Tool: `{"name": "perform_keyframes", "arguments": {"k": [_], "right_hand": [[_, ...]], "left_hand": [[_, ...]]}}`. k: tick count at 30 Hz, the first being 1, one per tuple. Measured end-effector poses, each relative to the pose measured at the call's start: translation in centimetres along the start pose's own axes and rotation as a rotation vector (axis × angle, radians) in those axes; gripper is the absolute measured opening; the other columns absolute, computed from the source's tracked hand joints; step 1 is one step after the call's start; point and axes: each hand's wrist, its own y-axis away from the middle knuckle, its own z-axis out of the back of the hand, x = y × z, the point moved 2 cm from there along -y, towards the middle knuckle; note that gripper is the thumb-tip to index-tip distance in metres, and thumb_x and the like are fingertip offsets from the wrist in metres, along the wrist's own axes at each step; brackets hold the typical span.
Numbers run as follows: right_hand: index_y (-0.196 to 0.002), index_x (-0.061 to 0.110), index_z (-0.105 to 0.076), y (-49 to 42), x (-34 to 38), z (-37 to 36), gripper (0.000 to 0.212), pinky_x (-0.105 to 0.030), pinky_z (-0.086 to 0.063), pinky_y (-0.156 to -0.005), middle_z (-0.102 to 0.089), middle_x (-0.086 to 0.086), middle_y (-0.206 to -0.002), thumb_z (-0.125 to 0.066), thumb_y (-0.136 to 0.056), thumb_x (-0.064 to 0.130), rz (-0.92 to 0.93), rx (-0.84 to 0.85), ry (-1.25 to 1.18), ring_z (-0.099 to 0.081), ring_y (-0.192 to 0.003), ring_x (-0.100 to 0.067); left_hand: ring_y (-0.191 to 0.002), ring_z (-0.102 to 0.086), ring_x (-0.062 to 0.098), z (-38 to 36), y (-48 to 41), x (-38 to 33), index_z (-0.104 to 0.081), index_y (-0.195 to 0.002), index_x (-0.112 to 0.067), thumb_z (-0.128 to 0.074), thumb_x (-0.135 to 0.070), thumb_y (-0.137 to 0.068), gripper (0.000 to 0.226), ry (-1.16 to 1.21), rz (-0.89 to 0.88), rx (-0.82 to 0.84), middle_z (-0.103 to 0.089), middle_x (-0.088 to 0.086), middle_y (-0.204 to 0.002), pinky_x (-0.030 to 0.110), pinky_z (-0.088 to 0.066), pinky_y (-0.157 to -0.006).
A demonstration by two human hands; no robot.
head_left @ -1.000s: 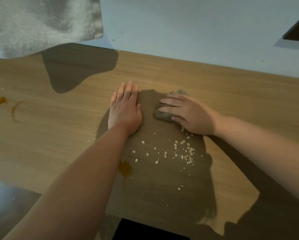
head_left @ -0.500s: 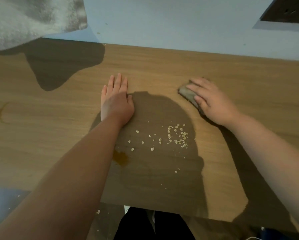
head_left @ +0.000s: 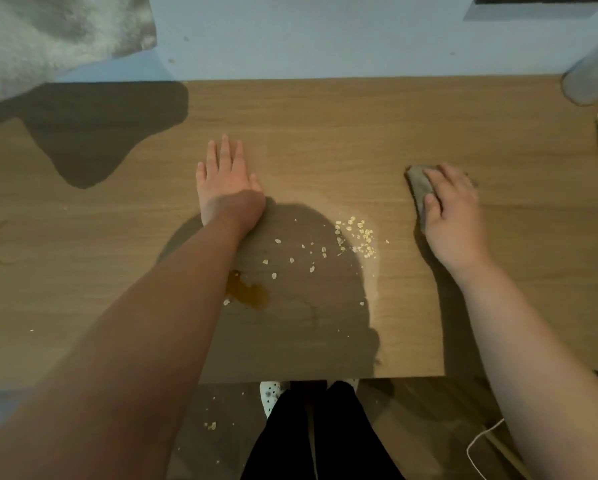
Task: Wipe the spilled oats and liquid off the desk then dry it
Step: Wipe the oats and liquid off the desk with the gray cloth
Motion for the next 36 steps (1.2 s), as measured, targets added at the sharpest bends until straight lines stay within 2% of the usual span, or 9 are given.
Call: {"name": "perform_keyframes", "arguments": {"k": [7, 10, 13, 14, 20, 26, 30, 32, 36], "right_hand": [[-0.148, 0.018, -0.040, 5.1, 4.8, -3.2, 0.046, -0.047, -0.011, -0.122, -0.028, -0.006, -0.158, -0.040, -0.102, 0.019, 0.263, 0.213, 0.124, -0.018, -0.148, -0.028], [-0.144, 0.010, -0.044, 4.8, 2.4, -2.0, 0.043, -0.053, -0.017, -0.119, -0.034, -0.014, -0.155, -0.040, -0.102, 0.013, 0.148, 0.076, 0.065, -0.026, -0.144, -0.035], [-0.142, 0.009, -0.046, 5.2, 3.3, -2.9, 0.042, -0.050, -0.017, -0.119, -0.038, -0.016, -0.152, -0.042, -0.100, 0.013, -0.138, -0.115, 0.048, -0.028, -0.142, -0.036], [-0.141, 0.009, -0.046, 5.6, 4.7, -3.8, 0.042, -0.050, -0.018, -0.118, -0.039, -0.016, -0.151, -0.042, -0.099, 0.013, -0.152, -0.125, 0.103, -0.029, -0.142, -0.036], [-0.147, 0.012, -0.039, 6.5, 9.2, -6.3, 0.045, -0.048, -0.015, -0.121, -0.029, -0.012, -0.158, -0.039, -0.102, 0.017, 0.272, 0.205, 0.163, -0.022, -0.146, -0.033], [-0.141, 0.007, -0.045, 5.5, 8.1, -5.8, 0.041, -0.049, -0.019, -0.118, -0.036, -0.018, -0.152, -0.040, -0.101, 0.016, -0.065, -0.072, 0.159, -0.028, -0.142, -0.038], [-0.147, 0.013, -0.040, 7.0, 11.2, -7.4, 0.045, -0.042, -0.010, -0.121, -0.033, -0.012, -0.156, -0.037, -0.103, 0.020, 0.355, 0.220, 0.233, -0.025, -0.145, -0.033], [-0.145, 0.009, -0.042, 5.7, 9.6, -5.9, 0.046, -0.042, -0.013, -0.119, -0.036, -0.015, -0.154, -0.034, -0.102, 0.021, 0.433, 0.266, 0.222, -0.030, -0.142, -0.036], [-0.142, 0.006, -0.046, 4.0, 7.1, -4.9, 0.046, -0.045, -0.022, -0.118, -0.041, -0.020, -0.148, -0.034, -0.099, 0.020, 0.078, 0.014, 0.156, -0.035, -0.138, -0.038]], "left_hand": [[-0.151, 0.003, 0.027, 1.5, 0.1, 1.3, -0.016, -0.156, -0.016, -0.041, -0.022, -0.102, 0.060, 0.224, -0.098, 0.092, -0.002, 0.007, -0.164, 0.043, -0.002, -0.122], [-0.151, -0.003, 0.025, 2.5, 2.6, 4.4, -0.031, -0.152, -0.015, -0.041, -0.014, -0.102, 0.051, 0.465, -0.028, 0.036, -0.014, 0.007, -0.163, 0.041, -0.004, -0.122], [-0.150, -0.007, 0.025, 2.3, 7.0, 9.1, -0.033, -0.151, -0.013, -0.043, -0.010, -0.100, 0.052, 0.292, -0.005, -0.040, -0.018, 0.007, -0.162, 0.044, -0.008, -0.122], [-0.150, -0.007, 0.026, 2.1, 8.5, 10.6, -0.032, -0.151, -0.012, -0.042, -0.010, -0.099, 0.054, 0.234, 0.010, -0.048, -0.018, 0.007, -0.162, 0.045, -0.008, -0.122], [-0.151, -0.003, 0.028, 0.1, 15.8, 14.9, -0.017, -0.155, -0.007, -0.035, -0.021, -0.102, 0.057, 0.126, 0.089, -0.018, -0.010, 0.012, -0.163, 0.048, -0.007, -0.122], [-0.151, 0.003, 0.022, -0.9, 16.4, 15.0, -0.009, -0.156, -0.012, -0.031, -0.029, -0.101, 0.061, 0.066, 0.072, -0.025, -0.001, 0.008, -0.164, 0.043, -0.001, -0.122], [-0.151, 0.005, 0.021, -1.0, 16.5, 15.0, -0.007, -0.156, -0.014, -0.029, -0.026, -0.101, 0.061, 0.079, 0.061, -0.032, 0.001, 0.007, -0.164, 0.042, 0.002, -0.122], [-0.151, 0.004, 0.022, -1.0, 16.5, 15.0, -0.007, -0.156, -0.013, -0.029, -0.025, -0.100, 0.061, 0.080, 0.057, -0.033, 0.000, 0.007, -0.164, 0.043, 0.000, -0.122], [-0.151, 0.002, 0.024, -1.1, 16.4, 15.1, -0.009, -0.156, -0.012, -0.028, -0.026, -0.100, 0.061, 0.034, 0.050, -0.028, -0.001, 0.009, -0.164, 0.045, -0.003, -0.122]]}}
